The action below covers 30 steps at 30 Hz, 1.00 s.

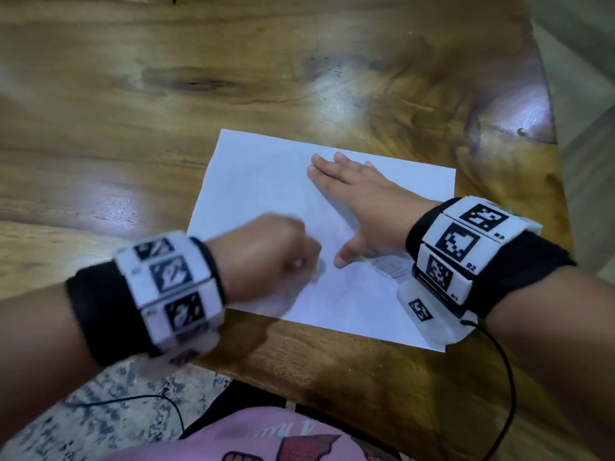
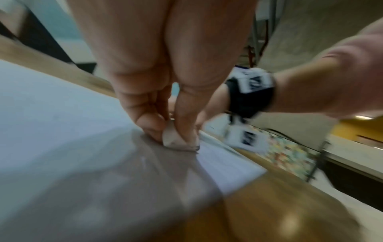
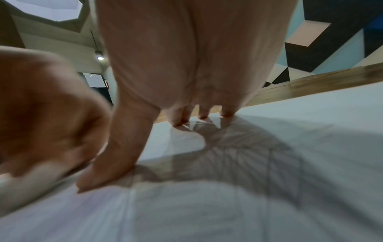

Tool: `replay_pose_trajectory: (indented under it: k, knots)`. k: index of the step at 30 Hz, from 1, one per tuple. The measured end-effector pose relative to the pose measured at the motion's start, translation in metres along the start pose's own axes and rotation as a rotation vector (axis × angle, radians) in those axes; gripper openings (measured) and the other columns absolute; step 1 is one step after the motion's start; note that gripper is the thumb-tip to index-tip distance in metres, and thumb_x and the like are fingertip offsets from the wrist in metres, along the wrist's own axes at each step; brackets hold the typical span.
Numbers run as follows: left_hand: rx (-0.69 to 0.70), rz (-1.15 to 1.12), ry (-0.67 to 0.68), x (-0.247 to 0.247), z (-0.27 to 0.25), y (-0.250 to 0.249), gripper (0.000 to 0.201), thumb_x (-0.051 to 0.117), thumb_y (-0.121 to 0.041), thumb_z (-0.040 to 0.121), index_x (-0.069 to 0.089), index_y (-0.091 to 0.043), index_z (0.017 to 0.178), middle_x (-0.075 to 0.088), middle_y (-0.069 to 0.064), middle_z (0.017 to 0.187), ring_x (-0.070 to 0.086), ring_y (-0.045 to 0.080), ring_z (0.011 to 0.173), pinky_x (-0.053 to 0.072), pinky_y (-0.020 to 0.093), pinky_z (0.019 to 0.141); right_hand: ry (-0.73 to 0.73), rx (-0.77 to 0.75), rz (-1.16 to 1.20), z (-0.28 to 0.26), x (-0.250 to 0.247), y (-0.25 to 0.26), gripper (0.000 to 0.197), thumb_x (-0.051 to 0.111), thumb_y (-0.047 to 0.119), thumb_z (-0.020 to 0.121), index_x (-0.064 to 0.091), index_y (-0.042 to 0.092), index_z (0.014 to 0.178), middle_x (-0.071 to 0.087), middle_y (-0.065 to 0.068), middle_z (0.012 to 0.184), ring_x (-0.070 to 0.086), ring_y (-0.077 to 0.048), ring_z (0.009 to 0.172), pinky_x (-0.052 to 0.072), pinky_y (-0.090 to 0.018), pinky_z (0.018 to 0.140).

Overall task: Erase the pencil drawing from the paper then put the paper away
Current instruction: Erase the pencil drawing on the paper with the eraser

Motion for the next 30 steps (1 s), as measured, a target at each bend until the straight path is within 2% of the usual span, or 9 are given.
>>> replay_pose_trajectory:
  k: [3, 7, 11, 16, 21, 23, 25, 28, 30]
  knots:
    - [0.010, -0.028, 0.184, 0.016, -0.017, -0.004, 0.010, 0.058, -0.016, 0.076, 0.063, -0.020, 0.068, 0.048, -0.003, 0.072, 0.039, 0.000, 0.057, 0.032, 0.009, 0.057, 0.010, -0.001, 0.000, -0.002, -0.001, 0.001, 0.124, 0.078, 0.048, 0.066, -0.011, 0.019, 0.148, -0.020, 0.007, 0.156, -0.018, -0.015, 0.143, -0.007, -0.036, 0.117]
    - [-0.117, 0.088, -0.090, -0.023, 0.031, 0.014, 0.018, 0.052, -0.025, 0.076, 0.064, -0.012, 0.076, 0.049, 0.001, 0.069, 0.045, 0.020, 0.065, 0.023, 0.021, 0.059, 0.003, -0.001, 0.013, -0.001, -0.001, 0.003, 0.123, 0.080, 0.046, 0.064, -0.004, 0.020, 0.150, -0.018, 0.007, 0.157, -0.016, -0.016, 0.144, -0.005, -0.038, 0.116]
    - [-0.111, 0.074, -0.141, -0.018, 0.037, 0.011, 0.010, 0.059, -0.020, 0.078, 0.062, -0.011, 0.074, 0.047, 0.000, 0.069, 0.043, 0.019, 0.066, 0.021, 0.023, 0.055, -0.001, -0.004, 0.022, 0.000, -0.001, 0.002, 0.123, 0.080, 0.045, 0.062, -0.002, 0.020, 0.150, -0.016, 0.006, 0.157, -0.015, -0.017, 0.144, -0.004, -0.038, 0.116]
    - [-0.005, -0.049, 0.127, 0.025, -0.015, -0.011, 0.011, 0.057, -0.015, 0.077, 0.059, -0.021, 0.068, 0.039, -0.009, 0.069, 0.045, 0.015, 0.061, 0.032, 0.020, 0.059, 0.010, -0.002, -0.002, -0.002, 0.000, 0.001, 0.124, 0.078, 0.048, 0.066, -0.011, 0.018, 0.149, -0.020, 0.006, 0.156, -0.018, -0.016, 0.143, -0.006, -0.037, 0.117]
    - [-0.126, 0.068, -0.157, -0.021, 0.027, 0.012, 0.018, 0.064, -0.027, 0.076, 0.065, -0.010, 0.070, 0.048, 0.000, 0.066, 0.047, 0.024, 0.064, 0.024, 0.023, 0.055, 0.002, -0.005, 0.019, -0.002, -0.001, 0.002, 0.125, 0.079, 0.046, 0.065, -0.009, 0.019, 0.149, -0.018, 0.006, 0.157, -0.017, -0.016, 0.144, -0.006, -0.036, 0.116]
    - [-0.106, 0.065, -0.178, -0.018, 0.027, 0.014, 0.018, 0.061, -0.028, 0.078, 0.063, -0.013, 0.068, 0.048, 0.001, 0.065, 0.047, 0.024, 0.063, 0.023, 0.023, 0.058, 0.003, -0.006, 0.017, -0.002, -0.001, 0.002, 0.125, 0.079, 0.046, 0.065, -0.009, 0.019, 0.149, -0.018, 0.007, 0.157, -0.016, -0.016, 0.144, -0.006, -0.036, 0.116]
    - [-0.031, 0.014, -0.085, -0.001, 0.006, 0.002, 0.019, 0.054, -0.032, 0.078, 0.054, -0.020, 0.063, 0.039, -0.008, 0.060, 0.043, 0.018, 0.058, 0.025, 0.022, 0.056, 0.005, -0.005, 0.009, -0.001, -0.001, 0.002, 0.125, 0.078, 0.047, 0.065, -0.010, 0.019, 0.149, -0.019, 0.006, 0.157, -0.017, -0.017, 0.144, -0.006, -0.036, 0.116]
    - [-0.005, -0.036, 0.151, 0.024, -0.024, -0.007, 0.015, 0.062, -0.015, 0.076, 0.053, -0.020, 0.066, 0.044, -0.009, 0.067, 0.048, 0.014, 0.059, 0.033, 0.019, 0.057, 0.008, -0.003, -0.003, -0.002, -0.001, 0.002, 0.124, 0.078, 0.048, 0.066, -0.011, 0.019, 0.149, -0.019, 0.006, 0.156, -0.018, -0.017, 0.144, -0.007, -0.036, 0.115]
    - [-0.006, -0.022, 0.114, 0.015, -0.017, -0.001, 0.011, 0.058, -0.020, 0.074, 0.061, -0.018, 0.064, 0.049, -0.004, 0.068, 0.052, 0.018, 0.058, 0.034, 0.021, 0.056, 0.005, -0.004, 0.001, -0.002, -0.001, 0.002, 0.124, 0.078, 0.047, 0.066, -0.010, 0.019, 0.149, -0.019, 0.006, 0.157, -0.018, -0.016, 0.144, -0.007, -0.037, 0.116]
Point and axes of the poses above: each hand's wrist, its own z-axis towards the middle knuckle, its own x-axis out of the palm, y = z × x, the point moved 5 cm from there along z, towards the middle knuckle
